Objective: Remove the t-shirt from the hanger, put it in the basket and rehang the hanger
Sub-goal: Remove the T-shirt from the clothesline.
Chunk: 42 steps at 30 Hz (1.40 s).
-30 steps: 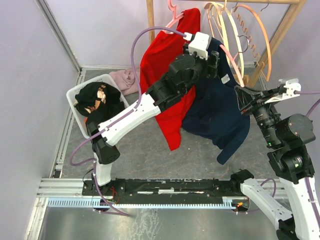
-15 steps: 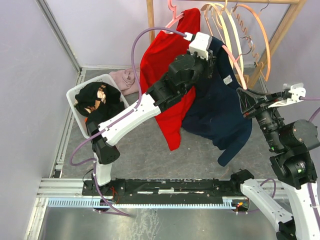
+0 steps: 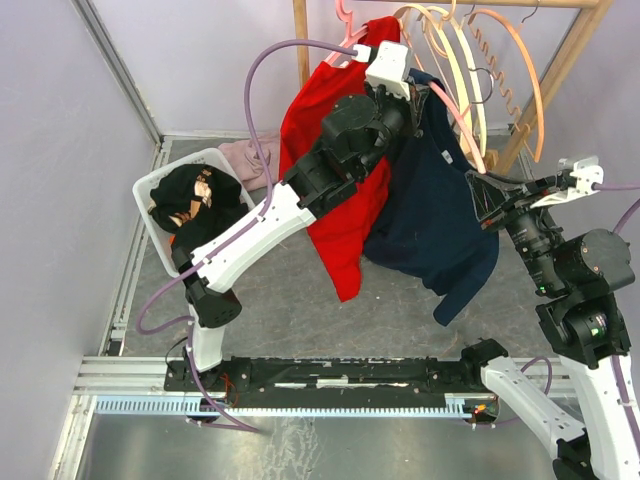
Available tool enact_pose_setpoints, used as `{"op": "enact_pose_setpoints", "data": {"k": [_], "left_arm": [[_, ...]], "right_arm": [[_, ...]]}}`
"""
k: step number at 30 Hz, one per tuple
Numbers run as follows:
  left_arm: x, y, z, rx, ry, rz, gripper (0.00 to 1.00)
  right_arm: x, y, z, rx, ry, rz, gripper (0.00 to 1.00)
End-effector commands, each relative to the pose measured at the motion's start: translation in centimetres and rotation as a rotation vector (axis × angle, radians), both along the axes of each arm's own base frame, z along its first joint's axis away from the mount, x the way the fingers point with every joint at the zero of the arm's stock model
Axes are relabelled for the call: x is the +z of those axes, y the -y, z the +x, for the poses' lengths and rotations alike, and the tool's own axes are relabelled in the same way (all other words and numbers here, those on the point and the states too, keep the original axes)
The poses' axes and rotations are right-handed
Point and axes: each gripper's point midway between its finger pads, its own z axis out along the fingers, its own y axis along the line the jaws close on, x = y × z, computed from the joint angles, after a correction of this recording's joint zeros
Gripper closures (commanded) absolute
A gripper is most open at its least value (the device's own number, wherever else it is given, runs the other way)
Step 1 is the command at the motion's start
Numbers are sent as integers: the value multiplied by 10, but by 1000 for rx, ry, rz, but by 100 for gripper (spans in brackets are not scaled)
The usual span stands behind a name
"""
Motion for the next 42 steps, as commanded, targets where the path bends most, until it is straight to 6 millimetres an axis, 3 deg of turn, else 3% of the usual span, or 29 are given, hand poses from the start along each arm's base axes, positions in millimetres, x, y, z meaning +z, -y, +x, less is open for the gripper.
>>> {"op": "enact_pose_setpoints", "data": {"k": [1,7,13,21,27,35,42], "left_arm": [[47,-17,-11,-3,111,-59,97],[60,-3,-24,-99,167,-60,97],[77,-3,-33,-142,208,-77,97],[76,-5,-31,-124,204,-75,97],[72,6,-38,-189,197,-76,97],[66,27,-73,-360,204,-44,97],[53,46,-111,-469,195,-3,97]], "right_arm": [[52,2,-20,31,163,54,99],[47,-3,-17,48,132,12,99],[34,-10,-9,69,61,-24,99],[13,-13,-8,88,-61,-72,99],[3,-8,-1,49,-112,-84,99],[-4,-8,21,4,-137,-63,99],[2,1,35,-70,-105,-24,99]]}}
